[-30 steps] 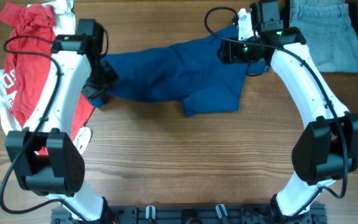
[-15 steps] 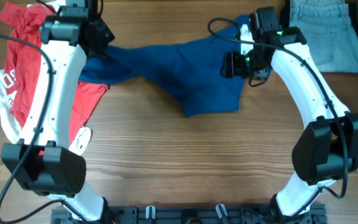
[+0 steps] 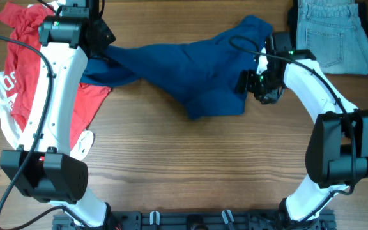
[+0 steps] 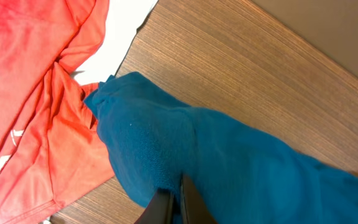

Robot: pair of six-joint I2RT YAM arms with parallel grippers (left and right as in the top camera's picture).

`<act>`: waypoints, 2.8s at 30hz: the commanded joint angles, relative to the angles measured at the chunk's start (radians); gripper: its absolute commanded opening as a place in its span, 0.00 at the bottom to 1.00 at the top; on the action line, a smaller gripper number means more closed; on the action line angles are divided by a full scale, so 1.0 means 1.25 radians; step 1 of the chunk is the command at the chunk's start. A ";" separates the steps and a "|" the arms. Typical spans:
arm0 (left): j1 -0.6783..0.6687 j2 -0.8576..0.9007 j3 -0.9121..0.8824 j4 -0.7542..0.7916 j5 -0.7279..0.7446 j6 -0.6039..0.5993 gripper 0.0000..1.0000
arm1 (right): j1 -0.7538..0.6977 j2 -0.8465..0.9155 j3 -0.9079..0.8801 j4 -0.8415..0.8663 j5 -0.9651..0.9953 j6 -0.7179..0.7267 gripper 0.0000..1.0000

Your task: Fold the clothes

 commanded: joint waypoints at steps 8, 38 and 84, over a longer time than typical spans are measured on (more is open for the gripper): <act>0.003 -0.023 0.015 -0.007 -0.024 0.018 0.04 | 0.008 -0.002 -0.103 0.087 -0.151 -0.092 0.67; 0.004 -0.298 0.016 0.067 -0.225 0.061 0.04 | -0.200 -0.154 0.533 -0.006 -0.119 -0.179 0.04; -0.145 0.329 0.008 0.111 0.400 0.278 0.60 | -0.252 -0.168 0.584 -0.172 -0.083 -0.214 0.04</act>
